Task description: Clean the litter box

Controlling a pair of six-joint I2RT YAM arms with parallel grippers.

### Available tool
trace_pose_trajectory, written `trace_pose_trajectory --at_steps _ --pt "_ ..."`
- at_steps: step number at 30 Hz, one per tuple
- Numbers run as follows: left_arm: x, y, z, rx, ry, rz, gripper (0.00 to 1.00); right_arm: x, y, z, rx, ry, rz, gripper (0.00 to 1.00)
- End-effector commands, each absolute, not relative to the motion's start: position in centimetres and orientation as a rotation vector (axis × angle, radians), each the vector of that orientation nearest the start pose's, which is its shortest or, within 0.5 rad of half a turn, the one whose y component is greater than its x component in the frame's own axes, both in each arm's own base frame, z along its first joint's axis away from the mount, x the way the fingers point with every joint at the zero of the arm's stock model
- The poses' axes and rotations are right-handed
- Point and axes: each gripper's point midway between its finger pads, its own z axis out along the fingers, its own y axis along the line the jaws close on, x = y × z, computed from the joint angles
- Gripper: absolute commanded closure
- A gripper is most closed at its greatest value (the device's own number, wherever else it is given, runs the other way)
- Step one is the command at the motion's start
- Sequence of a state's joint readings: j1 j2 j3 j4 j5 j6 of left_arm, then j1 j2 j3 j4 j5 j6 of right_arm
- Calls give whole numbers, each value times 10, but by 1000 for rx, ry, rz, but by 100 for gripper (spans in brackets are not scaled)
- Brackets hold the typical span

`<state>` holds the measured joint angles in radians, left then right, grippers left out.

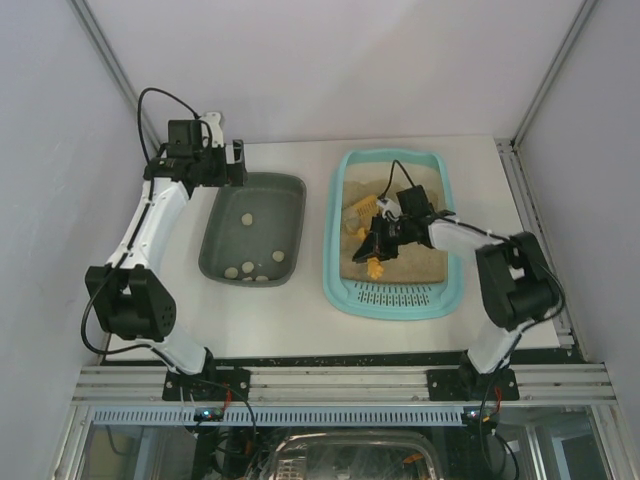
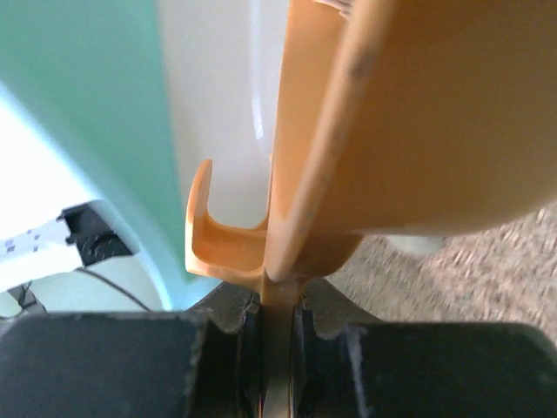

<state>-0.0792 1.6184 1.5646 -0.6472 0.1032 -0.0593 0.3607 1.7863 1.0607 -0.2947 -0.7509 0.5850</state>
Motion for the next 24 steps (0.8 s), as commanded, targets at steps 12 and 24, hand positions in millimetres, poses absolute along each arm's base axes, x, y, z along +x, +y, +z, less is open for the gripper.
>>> trace_pose_trajectory --at_steps 12,24 --pt "428 -62 266 110 2159 -230 0 248 223 159 -246 2282 1523 100" --pt "408 -63 271 124 2132 -215 0 245 200 223 -57 1834 2014 100"
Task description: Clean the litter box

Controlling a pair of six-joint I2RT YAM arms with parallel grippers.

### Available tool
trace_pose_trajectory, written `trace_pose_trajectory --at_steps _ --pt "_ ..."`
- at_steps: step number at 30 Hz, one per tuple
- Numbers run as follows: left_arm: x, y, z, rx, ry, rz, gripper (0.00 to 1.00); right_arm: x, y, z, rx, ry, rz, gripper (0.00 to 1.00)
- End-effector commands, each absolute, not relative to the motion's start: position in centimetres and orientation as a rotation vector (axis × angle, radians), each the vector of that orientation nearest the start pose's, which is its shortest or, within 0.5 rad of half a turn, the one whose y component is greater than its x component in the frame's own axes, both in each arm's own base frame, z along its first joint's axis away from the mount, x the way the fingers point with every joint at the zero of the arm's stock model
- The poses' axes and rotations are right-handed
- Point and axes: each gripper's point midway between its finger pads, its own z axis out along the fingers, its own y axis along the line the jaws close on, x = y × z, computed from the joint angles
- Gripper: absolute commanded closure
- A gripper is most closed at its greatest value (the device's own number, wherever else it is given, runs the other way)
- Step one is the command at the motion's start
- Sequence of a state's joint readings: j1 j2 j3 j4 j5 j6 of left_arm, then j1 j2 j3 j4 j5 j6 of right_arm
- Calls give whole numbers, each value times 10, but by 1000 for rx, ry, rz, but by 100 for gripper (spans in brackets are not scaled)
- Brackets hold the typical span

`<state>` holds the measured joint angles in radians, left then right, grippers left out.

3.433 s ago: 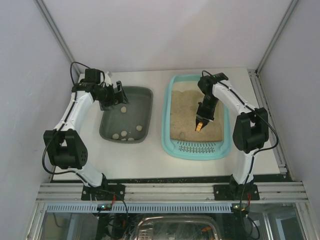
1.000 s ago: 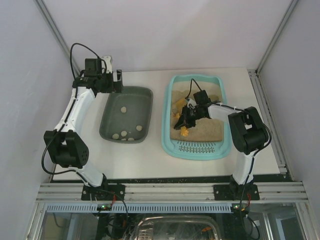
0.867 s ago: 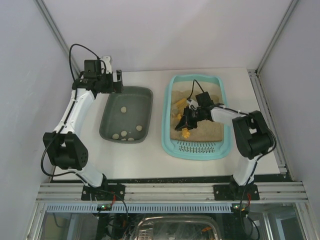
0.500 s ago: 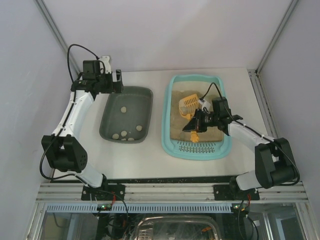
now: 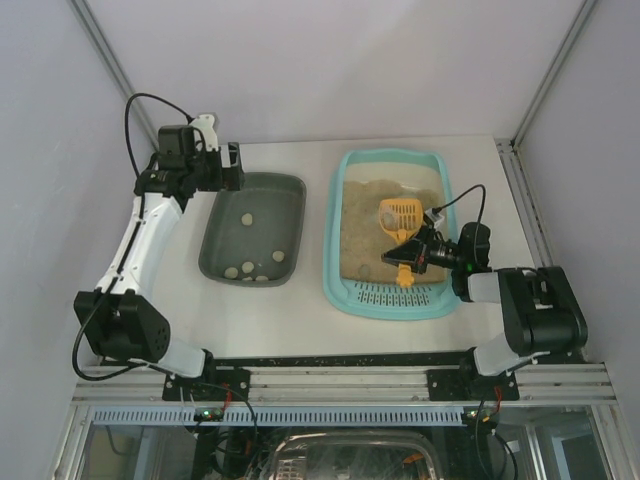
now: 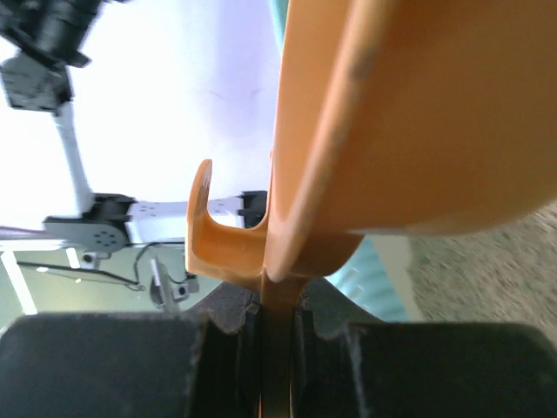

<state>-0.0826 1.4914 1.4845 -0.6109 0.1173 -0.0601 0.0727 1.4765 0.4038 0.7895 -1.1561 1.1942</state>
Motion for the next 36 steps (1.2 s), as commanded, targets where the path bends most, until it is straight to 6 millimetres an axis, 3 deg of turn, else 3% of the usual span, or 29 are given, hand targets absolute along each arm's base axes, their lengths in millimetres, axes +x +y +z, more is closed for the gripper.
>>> trace_pose_trajectory --at_steps 1,11,15,21,26,33,36 --pt "406 -63 273 126 2126 -212 0 244 202 226 -71 1822 2009 100" --pt "392 -62 268 132 2124 -200 0 236 189 212 -4 1705 1805 100" --pt "389 -61 264 133 2129 -198 0 224 205 212 -230 1731 1686 100" --pt "389 -63 262 145 2134 -203 0 215 215 189 -364 1832 1463 100" --pt "391 -64 259 142 2146 -211 0 224 206 188 -290 1824 1427 100" --pt "390 -66 257 142 2157 -222 0 228 209 186 -236 1853 1502 100" --pt "388 -65 255 137 2167 -222 0 238 204 179 -104 1959 1485 100"
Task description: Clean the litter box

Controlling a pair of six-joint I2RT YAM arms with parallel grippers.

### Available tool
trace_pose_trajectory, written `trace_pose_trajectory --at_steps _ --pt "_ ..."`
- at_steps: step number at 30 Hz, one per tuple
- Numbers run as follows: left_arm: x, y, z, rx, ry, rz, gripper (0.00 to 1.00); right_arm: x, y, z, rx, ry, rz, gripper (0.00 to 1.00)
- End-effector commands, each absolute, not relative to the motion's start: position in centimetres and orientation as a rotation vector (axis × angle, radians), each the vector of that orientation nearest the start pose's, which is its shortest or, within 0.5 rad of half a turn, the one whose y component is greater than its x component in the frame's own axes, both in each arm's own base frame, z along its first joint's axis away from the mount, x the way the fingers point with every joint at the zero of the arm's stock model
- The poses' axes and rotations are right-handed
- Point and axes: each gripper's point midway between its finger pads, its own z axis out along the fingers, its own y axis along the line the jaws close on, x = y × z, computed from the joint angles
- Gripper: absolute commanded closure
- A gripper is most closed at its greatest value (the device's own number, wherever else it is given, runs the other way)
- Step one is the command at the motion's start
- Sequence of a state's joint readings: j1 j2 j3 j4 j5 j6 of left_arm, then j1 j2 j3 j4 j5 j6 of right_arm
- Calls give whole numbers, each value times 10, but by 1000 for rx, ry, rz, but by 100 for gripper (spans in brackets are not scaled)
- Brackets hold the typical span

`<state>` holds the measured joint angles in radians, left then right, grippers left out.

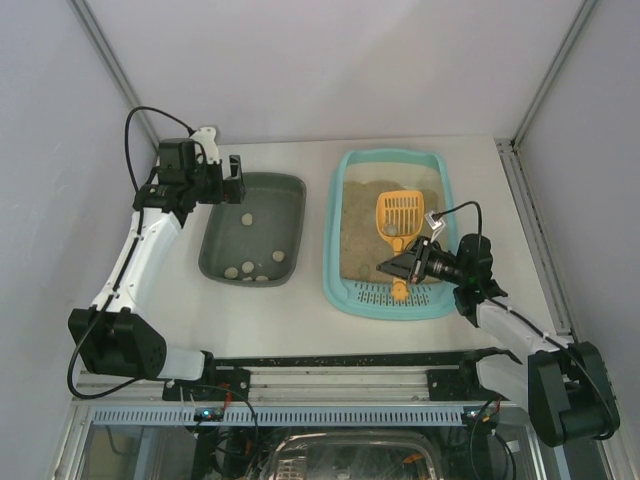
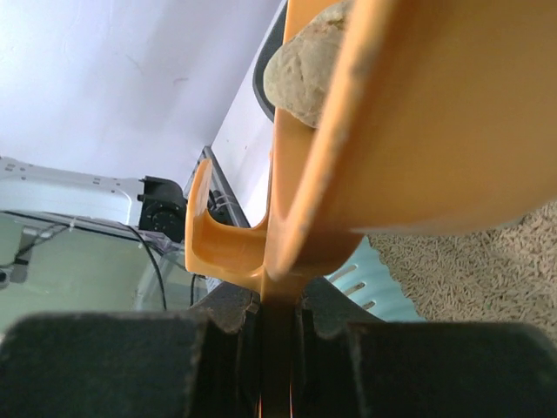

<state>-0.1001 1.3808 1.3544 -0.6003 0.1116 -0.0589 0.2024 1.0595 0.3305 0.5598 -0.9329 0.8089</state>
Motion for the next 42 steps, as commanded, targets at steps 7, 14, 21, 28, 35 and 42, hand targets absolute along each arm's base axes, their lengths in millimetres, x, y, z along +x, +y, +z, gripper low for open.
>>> trace_pose_trajectory --at_steps 7,14,21,28,35,42 --pt "382 -70 243 122 2217 -259 0 226 211 216 134 2185 2009 100" --pt "384 -72 235 106 2247 -279 0 220 195 271 93 1771 2136 100" --pt "384 -74 233 114 2258 -287 0 226 197 241 142 1868 2149 100" --pt "382 -71 231 128 2261 -268 0 228 198 222 122 1943 2048 100" --pt "383 -68 231 113 2255 -247 0 236 185 163 -113 2384 1137 100" --pt "385 -68 231 107 2258 -248 0 237 179 154 -89 2401 1135 100"
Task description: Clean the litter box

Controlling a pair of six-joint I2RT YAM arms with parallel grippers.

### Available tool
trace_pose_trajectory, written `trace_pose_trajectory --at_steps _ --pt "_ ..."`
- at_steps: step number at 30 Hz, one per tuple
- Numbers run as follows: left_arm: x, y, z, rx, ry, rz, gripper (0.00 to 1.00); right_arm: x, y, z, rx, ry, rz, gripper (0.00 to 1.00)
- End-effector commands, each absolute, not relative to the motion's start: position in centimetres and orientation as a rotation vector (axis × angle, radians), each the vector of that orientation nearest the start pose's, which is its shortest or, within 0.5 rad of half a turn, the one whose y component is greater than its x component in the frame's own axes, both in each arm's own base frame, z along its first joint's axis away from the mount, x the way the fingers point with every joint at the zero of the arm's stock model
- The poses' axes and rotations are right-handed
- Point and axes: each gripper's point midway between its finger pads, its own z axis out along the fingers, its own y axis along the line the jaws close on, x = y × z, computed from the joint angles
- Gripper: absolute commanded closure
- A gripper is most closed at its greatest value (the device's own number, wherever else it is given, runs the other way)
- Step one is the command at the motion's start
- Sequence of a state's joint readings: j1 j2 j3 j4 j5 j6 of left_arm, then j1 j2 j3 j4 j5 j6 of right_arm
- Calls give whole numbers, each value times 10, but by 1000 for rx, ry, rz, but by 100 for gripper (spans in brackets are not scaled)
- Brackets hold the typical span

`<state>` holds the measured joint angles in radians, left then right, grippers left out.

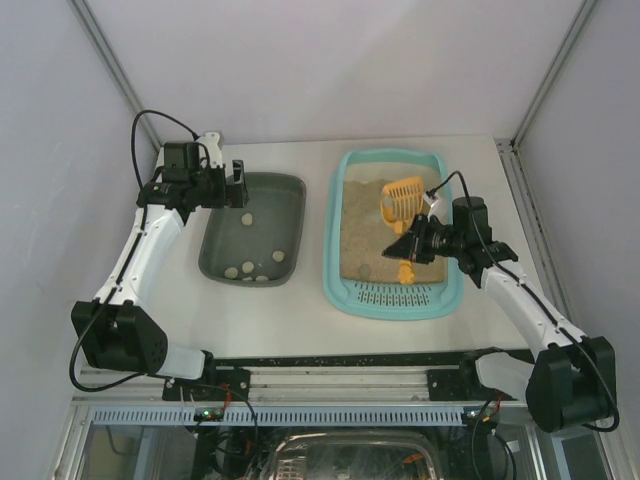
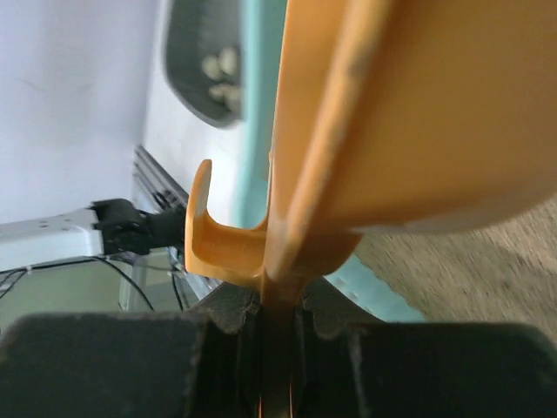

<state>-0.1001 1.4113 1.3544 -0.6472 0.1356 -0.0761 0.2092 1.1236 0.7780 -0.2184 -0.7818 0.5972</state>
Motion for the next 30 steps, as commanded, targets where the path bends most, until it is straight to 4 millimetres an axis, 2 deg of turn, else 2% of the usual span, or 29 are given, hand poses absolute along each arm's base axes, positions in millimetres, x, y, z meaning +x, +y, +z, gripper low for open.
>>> trace_pose_trajectory --at_steps 1,10,15,18,22,25,27,30 --pt "385 -68 232 107 2257 -247 0 238 180 158 -93 2383 1149 100" --pt "381 -66 226 106 2272 -237 0 235 210 203 -135 2243 1454 100" --pt "383 -60 226 89 2271 -196 0 241 231 215 -166 2298 1464 100" --pt "384 -53 228 58 2277 -166 0 243 251 226 -253 2327 1479 100" --pt "387 -45 237 -6 2255 -208 0 248 281 236 -338 2343 1512 100" --pt "393 -27 244 -92 2242 -252 0 259 306 242 -422 2369 1456 100" --pt "394 -10 244 -147 2269 -255 0 263 321 224 -471 2497 1373 100" --pt "395 20 244 -249 2274 -213 0 270 340 201 -638 2587 1154 100"
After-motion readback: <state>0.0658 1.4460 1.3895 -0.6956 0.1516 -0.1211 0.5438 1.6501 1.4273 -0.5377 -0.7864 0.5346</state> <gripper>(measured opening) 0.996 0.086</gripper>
